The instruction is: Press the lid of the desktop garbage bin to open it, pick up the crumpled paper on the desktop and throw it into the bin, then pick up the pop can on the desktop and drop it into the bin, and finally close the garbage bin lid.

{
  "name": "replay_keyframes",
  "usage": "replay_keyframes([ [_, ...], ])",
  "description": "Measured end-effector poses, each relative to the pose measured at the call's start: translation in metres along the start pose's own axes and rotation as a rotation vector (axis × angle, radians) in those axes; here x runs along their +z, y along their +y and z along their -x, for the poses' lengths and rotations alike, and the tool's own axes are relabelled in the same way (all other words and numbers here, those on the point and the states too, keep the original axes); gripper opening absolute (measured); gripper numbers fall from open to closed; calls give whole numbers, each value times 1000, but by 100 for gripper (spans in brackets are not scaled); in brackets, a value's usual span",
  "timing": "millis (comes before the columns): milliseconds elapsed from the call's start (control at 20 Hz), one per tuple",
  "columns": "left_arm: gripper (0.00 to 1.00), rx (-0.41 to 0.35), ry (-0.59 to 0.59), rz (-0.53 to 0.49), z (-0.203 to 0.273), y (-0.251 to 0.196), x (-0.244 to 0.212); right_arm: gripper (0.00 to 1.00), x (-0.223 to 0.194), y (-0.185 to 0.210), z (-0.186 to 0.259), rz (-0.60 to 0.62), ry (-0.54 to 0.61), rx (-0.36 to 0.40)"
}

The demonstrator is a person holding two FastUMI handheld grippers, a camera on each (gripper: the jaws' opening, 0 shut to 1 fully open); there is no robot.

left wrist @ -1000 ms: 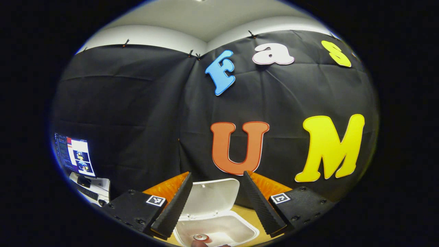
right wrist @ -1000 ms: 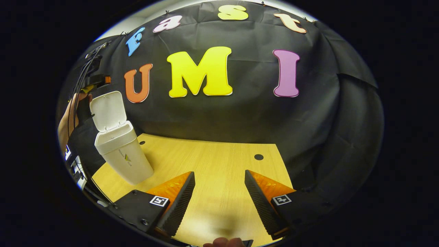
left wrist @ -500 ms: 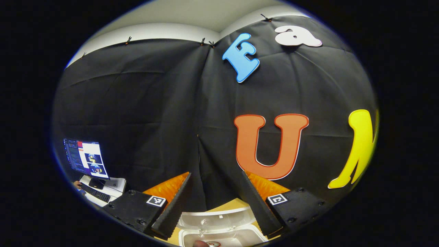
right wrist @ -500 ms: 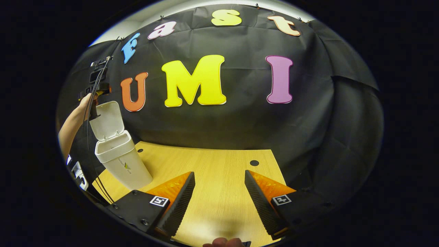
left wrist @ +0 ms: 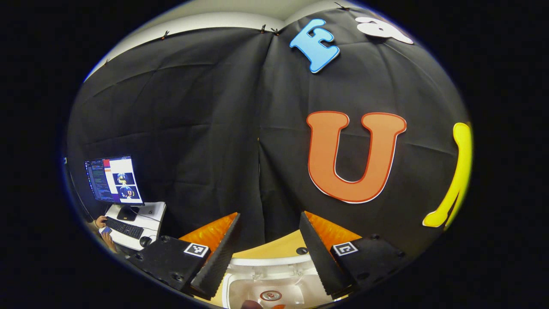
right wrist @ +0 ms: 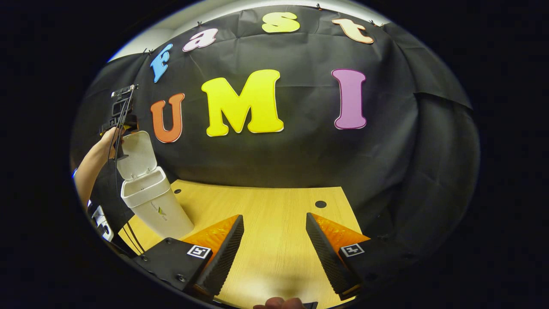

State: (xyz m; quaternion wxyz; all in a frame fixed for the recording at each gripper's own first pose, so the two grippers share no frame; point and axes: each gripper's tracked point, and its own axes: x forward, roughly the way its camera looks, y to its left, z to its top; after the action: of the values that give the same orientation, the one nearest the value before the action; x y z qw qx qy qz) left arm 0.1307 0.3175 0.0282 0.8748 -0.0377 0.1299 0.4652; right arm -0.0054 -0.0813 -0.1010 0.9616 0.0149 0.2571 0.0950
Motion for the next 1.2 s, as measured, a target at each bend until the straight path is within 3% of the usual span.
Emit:
replay_keyframes([
  [550,88,-65,47,5,78,-22,-86,93,-28,25,10,53,54,135],
  [1050,85,-93,159,-48,97,-25,-192,93,-46,23,13,98,96,151],
  [1200,85,-96,138,-63,99,-28,-191,93,-50,24,13,73,108,151],
])
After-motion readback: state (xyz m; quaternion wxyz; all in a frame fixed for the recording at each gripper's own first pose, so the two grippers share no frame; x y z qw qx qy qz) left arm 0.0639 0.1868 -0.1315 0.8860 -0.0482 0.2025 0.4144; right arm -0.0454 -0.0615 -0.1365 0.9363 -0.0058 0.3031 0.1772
